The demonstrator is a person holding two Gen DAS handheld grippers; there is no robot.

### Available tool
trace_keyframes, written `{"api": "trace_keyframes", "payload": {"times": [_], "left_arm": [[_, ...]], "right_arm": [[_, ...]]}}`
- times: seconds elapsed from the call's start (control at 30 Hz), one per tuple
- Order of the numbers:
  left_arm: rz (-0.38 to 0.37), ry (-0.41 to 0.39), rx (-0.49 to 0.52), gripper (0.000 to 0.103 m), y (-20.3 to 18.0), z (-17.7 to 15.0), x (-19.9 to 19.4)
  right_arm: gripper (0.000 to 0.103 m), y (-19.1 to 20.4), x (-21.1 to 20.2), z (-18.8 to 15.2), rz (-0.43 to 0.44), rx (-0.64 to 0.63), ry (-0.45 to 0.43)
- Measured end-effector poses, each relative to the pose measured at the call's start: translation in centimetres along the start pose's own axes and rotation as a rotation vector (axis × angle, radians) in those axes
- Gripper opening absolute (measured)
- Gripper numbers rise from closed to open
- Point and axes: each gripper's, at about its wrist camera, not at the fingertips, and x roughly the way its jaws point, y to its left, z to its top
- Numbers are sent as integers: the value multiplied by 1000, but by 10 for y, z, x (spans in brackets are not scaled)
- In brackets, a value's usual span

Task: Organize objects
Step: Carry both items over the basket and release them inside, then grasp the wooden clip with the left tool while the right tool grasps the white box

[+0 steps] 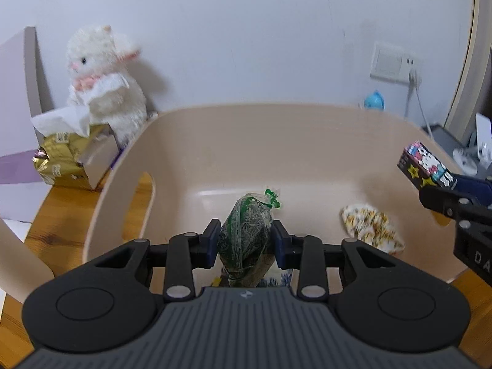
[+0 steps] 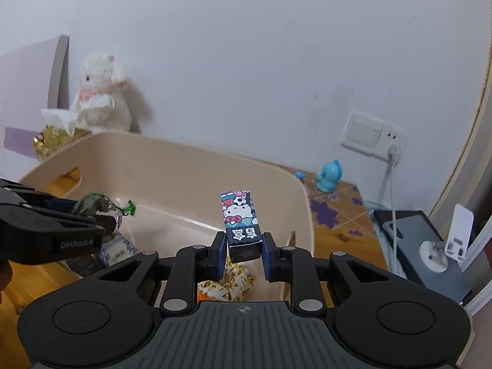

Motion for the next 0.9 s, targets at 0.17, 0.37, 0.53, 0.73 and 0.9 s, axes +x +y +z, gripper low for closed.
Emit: {"api": "trace_keyframes", "payload": {"times": [0.17,0.37,0.53,0.73,0.9], "left_arm": [[-10,34,12,39,2,-4,7],[-34,-16,-5,75,2,-3,-17],[5,-62,4,85,2,-4,-46],[-10,-80,11,86,2,-20,-80],[-10,-97,13,87,1,-35,-104]], "right_arm": [[28,2,12,-5,11,-4,39],[62,-2,-1,-8,13,16,9],[78,-12,-30,-10,12,36,-41],[88,-26,-59,-26,22,67,-61],[88,-30,-70,-44,24,88,-48]]}}
